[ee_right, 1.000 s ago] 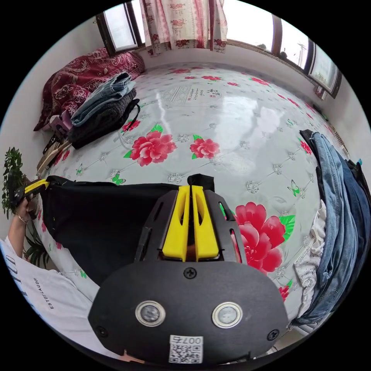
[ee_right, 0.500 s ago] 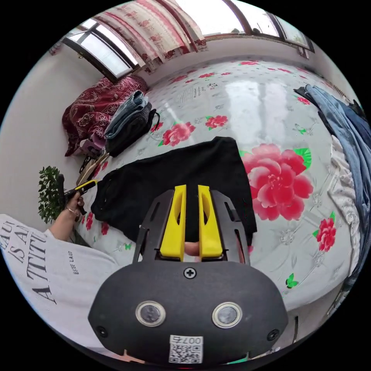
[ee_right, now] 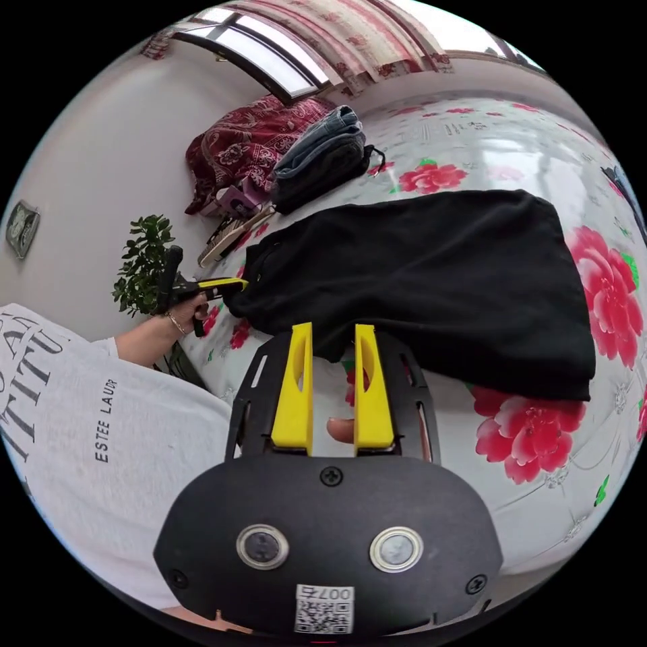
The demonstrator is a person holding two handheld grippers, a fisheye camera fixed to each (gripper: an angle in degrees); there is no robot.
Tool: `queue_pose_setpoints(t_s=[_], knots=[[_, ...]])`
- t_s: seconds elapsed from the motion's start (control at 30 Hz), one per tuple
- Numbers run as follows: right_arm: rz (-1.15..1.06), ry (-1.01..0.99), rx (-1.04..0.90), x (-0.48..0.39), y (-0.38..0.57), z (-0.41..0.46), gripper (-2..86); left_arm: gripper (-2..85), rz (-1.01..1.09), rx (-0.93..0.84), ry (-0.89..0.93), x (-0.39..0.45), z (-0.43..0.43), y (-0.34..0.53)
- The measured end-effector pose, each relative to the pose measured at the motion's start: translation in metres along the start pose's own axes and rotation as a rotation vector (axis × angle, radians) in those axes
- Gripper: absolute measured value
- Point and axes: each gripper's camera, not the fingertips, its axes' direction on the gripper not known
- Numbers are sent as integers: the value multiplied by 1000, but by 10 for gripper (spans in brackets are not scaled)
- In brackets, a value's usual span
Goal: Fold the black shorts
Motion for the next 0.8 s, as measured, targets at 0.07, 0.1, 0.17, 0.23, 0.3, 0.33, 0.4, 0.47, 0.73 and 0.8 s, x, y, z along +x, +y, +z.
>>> queue_pose_setpoints(t_s=[0.07,0.1,0.17,0.23,0.3,0.33,0.4,0.47,0.73,0.8], knots=[[-43,32,-47,-1,6,8,101,-5,6,-8,-6,2,2,-4],[-51,41,-67,-1,8,11,102,-5,6,-10,-8,3,3,-5],[-86,74,-120,0,15,20,109,-6,3,-12,-10,3,4,-6],[-128,87,-131,-5,17,23,112,-7,2,-10,-16,4,4,-6],[-192,102,-161,-14,18,28,113,-7,1,-7,-20,5,4,-5],[-231,95,-188,-21,18,31,111,-7,-3,-7,-21,5,4,-5],[-275,82,-198,-30,20,31,106,-7,-16,-11,-14,3,4,-6],[-285,111,-199,-29,26,33,95,-8,-31,-14,-5,0,4,-7],[-200,175,-266,-11,-3,52,13,-10,-51,-24,4,-10,4,-8],[-237,171,-285,-12,2,47,5,-10,-53,-30,9,-14,4,-9]])
